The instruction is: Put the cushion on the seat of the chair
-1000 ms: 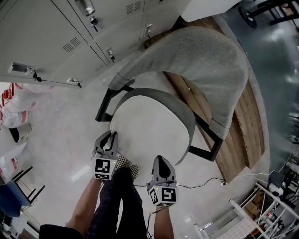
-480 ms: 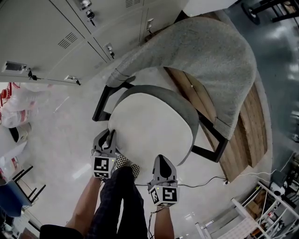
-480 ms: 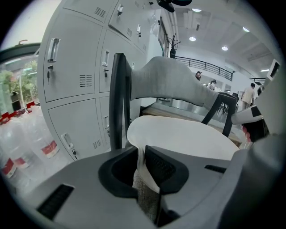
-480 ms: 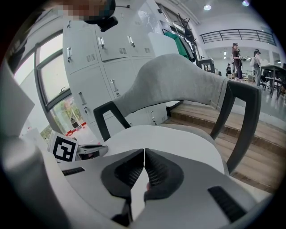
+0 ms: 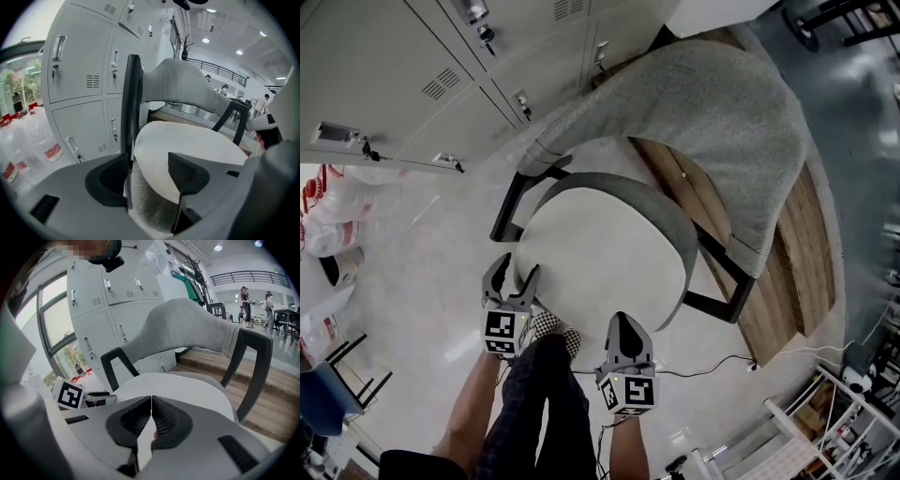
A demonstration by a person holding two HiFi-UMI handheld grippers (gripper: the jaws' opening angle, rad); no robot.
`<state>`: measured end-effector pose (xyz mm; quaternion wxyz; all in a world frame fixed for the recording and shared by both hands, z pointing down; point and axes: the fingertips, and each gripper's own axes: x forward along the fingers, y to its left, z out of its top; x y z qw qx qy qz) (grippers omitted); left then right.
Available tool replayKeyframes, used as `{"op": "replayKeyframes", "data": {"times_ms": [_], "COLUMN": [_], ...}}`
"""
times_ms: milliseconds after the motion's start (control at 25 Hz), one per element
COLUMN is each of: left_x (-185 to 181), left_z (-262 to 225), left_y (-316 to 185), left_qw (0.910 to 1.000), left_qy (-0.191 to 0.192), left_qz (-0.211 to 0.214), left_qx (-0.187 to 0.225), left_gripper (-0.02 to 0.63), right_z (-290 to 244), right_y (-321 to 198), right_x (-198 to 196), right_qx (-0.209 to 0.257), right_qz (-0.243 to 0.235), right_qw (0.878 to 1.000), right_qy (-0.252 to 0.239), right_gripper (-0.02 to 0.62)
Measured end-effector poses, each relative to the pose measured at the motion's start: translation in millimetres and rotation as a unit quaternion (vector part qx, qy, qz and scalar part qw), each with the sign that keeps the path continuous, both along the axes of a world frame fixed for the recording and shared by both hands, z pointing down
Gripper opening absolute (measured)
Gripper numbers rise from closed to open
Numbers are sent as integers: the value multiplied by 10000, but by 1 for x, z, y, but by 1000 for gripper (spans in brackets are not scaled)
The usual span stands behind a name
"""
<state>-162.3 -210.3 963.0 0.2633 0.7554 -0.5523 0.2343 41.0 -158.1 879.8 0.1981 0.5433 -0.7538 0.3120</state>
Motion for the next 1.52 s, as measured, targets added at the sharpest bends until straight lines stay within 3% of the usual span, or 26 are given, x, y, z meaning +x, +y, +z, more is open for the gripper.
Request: {"op": "replayKeyframes", "data": {"times_ms": [400,840,1520], "left_x": [8,14,49], "left_z": [-36,-135,-329], "left_y": [18,24,45], "left_qw": [9999,9992,9927], "left_qy": [114,103,281], "left_qz": [5,37,463], "left_qx": [33,395,1076], "left_gripper": [261,259,232], "right_z": [-34,-115,-277], "right_y": [7,22,44], "right_x": [1,-2,39], "right_qx": [164,522,1267], "right_qz": [37,3,133], "right_qw": [9999,9986,9915], "right_qy": [21,-8,267], "right_gripper": [29,29,29]}}
